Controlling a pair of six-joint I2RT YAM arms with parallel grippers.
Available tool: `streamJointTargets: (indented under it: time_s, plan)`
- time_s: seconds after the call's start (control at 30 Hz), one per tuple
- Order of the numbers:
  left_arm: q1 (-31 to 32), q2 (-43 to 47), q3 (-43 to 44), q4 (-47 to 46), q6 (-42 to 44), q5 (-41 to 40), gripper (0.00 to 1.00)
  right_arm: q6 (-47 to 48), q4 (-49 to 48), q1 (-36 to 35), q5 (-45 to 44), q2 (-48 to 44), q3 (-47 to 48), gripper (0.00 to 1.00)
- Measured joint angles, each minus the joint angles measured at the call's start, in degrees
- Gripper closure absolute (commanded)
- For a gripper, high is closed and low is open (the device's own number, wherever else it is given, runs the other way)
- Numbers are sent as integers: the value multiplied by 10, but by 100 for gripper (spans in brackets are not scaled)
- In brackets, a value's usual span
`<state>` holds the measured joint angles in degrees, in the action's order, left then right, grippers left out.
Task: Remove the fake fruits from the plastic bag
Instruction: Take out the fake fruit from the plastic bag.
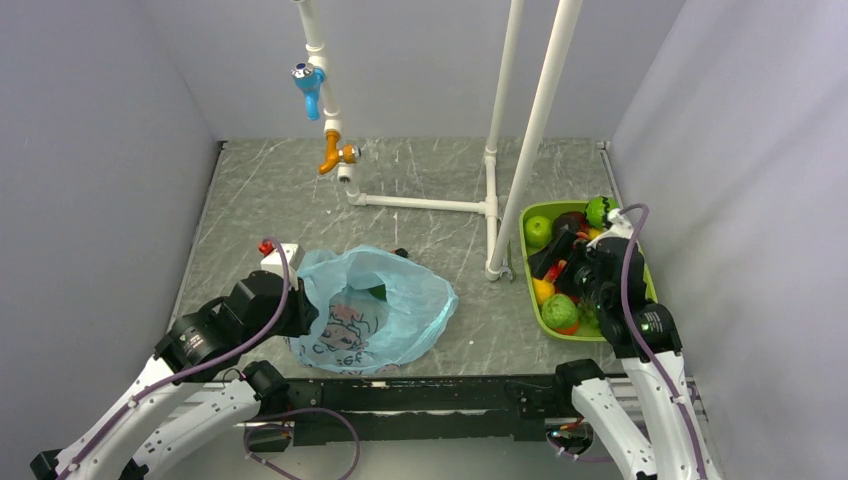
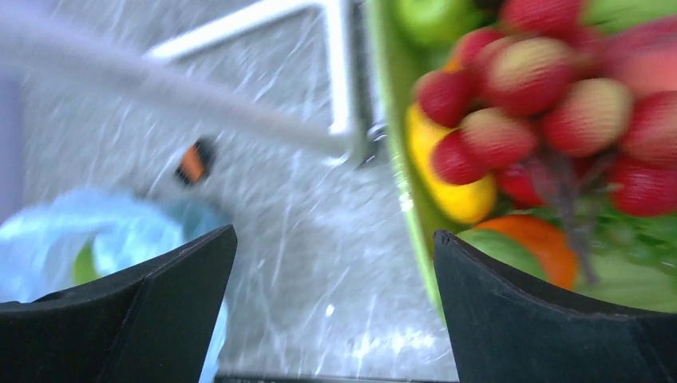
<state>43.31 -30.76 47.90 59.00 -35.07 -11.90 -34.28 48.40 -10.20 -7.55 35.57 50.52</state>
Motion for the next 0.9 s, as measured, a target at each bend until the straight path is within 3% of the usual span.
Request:
streamJointTargets:
  time_s: [0.27, 0.4, 0.53, 0.67, 0.77, 0.9]
  plan:
    - [0, 1, -1, -10, 6, 7, 100, 55, -56, -22, 321, -46, -90, 9]
    - [0, -6, -1, -13, 10, 7, 100, 42, -97, -146, 357, -40, -101, 10]
    - [0, -9, -1, -13, 10, 7, 100, 18, -162, -358, 301, 10, -94, 9]
    - [0, -9, -1, -13, 10, 6, 100, 18, -203, -566, 180, 127, -42, 9]
    - [0, -7, -1, -12, 9, 4, 100, 37, -231, -635, 103, 225, 28, 11]
    - [0, 6, -2, -12, 8, 2, 100, 60, -267, -660, 16, 295, 97, 11]
